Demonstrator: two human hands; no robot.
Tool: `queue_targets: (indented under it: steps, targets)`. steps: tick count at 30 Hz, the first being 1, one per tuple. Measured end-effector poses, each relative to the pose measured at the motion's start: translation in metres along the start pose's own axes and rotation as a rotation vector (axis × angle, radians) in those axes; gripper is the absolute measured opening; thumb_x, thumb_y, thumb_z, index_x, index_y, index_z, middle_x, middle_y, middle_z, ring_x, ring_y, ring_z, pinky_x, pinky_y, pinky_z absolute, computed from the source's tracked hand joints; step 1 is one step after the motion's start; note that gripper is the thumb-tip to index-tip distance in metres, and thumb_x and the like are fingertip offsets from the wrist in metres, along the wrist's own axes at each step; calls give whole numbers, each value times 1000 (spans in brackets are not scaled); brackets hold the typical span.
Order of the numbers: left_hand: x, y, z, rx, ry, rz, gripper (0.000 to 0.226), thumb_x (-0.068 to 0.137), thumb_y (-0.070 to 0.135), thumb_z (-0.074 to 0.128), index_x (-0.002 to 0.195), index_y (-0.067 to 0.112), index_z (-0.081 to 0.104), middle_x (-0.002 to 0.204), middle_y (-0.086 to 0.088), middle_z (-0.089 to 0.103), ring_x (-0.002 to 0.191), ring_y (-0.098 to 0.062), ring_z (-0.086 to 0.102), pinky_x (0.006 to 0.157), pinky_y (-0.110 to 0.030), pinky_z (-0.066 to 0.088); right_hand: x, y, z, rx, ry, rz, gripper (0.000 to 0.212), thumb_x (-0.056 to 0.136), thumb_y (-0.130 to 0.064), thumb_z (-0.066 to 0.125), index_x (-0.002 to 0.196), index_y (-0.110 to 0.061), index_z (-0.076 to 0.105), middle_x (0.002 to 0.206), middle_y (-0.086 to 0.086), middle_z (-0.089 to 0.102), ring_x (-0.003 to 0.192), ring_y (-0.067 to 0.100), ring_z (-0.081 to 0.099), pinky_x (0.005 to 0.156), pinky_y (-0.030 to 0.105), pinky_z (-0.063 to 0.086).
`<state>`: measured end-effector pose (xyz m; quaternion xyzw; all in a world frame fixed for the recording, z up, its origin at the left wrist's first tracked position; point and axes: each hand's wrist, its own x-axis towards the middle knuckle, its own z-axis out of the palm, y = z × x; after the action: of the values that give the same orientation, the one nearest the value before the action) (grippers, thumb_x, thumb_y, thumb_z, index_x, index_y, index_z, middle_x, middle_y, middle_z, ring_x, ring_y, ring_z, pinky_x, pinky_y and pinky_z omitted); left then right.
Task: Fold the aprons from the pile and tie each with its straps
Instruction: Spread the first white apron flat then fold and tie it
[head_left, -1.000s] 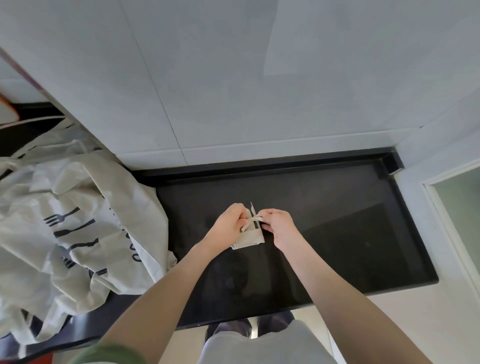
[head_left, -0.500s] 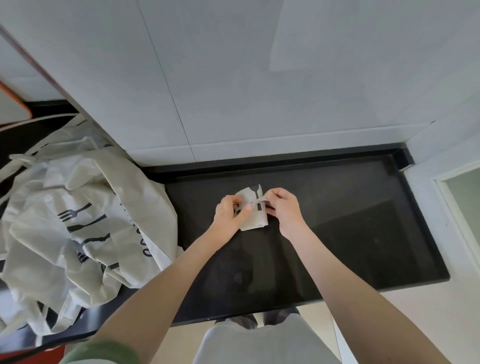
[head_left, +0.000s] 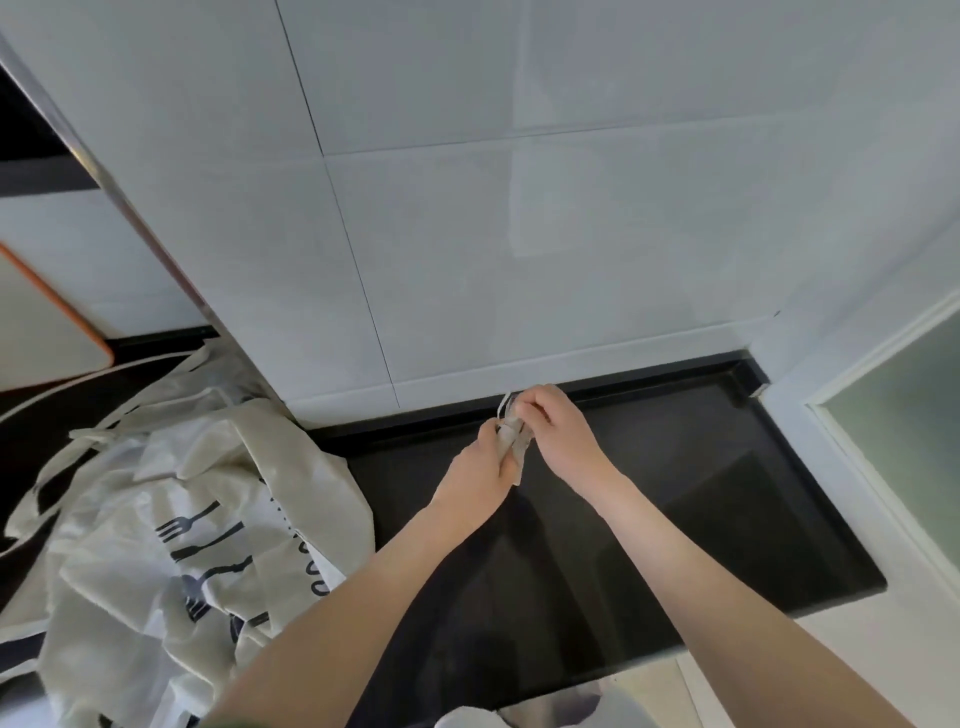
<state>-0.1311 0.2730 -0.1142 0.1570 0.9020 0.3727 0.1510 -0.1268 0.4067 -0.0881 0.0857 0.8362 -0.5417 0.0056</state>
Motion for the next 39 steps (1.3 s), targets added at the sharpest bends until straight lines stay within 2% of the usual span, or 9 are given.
queue_targets:
  steps: [5, 9, 12, 18, 22, 26, 31, 35, 39]
  targets:
    - [2, 26, -20, -331, 96, -119, 10, 99, 14, 40, 104, 9, 47, 81, -2, 55, 61, -11, 50, 48, -13, 40, -8, -11, -15, -136, -59, -94, 15, 94, -26, 59, 102, -21, 48, 100, -7, 51, 88, 5, 51, 74, 16, 40]
    - [-2, 44, -44, -526, 54, -74, 19, 97, 19, 41, 108, 14, 55, 104, -15, 64, 95, -29, 64, 84, -44, 57, -4, -29, -34, -341, -78, -241, 15, 96, -21, 55, 85, -17, 46, 92, -2, 48, 88, 13, 43, 75, 23, 36]
    - [-1, 57, -66, -617, 19, -75, 22, 99, 16, 39, 112, 12, 56, 113, -18, 63, 105, -29, 62, 89, -46, 55, 4, -55, -51, -473, -72, -325, 20, 98, -21, 52, 80, -16, 45, 89, -1, 49, 90, 16, 40, 76, 26, 31]
    - [-5, 111, -113, -770, -22, 35, 32, 102, 27, 43, 131, 12, 44, 123, -12, 60, 105, -25, 66, 88, -45, 56, 0, -105, -81, -388, 55, -426, 16, 99, -20, 48, 84, -14, 49, 87, -2, 57, 83, 14, 49, 67, 18, 37]
    - [-17, 153, -161, -895, -154, 189, 53, 91, 37, 49, 141, 20, 38, 127, -18, 61, 111, -36, 63, 97, -49, 50, -2, -161, -118, -169, 86, -461, 17, 99, -21, 52, 87, -9, 57, 73, -4, 57, 59, 2, 46, 57, 13, 38]
    - [-25, 184, -198, -670, -211, 342, 56, 89, -4, 43, 132, 30, 53, 114, -16, 68, 107, -31, 65, 95, -39, 52, -2, -199, -154, 87, -68, -369, 19, 98, -22, 54, 82, -12, 56, 67, -9, 54, 61, 3, 46, 57, 15, 36]
    - [-13, 237, -217, 14, 153, 624, 35, 89, 21, 67, 118, 39, 58, 108, 2, 55, 100, -9, 52, 84, -11, 41, -3, -234, -192, 264, -57, -354, 21, 97, -21, 55, 77, -14, 60, 71, -2, 60, 65, 12, 53, 62, 24, 41]
    - [-6, 270, -221, -50, 296, 718, 23, 89, 20, 66, 98, 38, 57, 113, 13, 47, 110, -4, 43, 86, -5, 36, -15, -264, -210, 331, -102, -338, 21, 97, -18, 52, 79, -13, 61, 69, 3, 62, 58, 14, 57, 50, 22, 42]
    - [-7, 291, -215, -361, 337, 705, 14, 97, 21, 55, 84, 20, 51, 77, 12, 54, 72, -3, 50, 62, -16, 41, -19, -275, -225, 462, -227, -439, 22, 97, -19, 49, 99, -12, 69, 91, 7, 67, 84, 25, 61, 69, 30, 48]
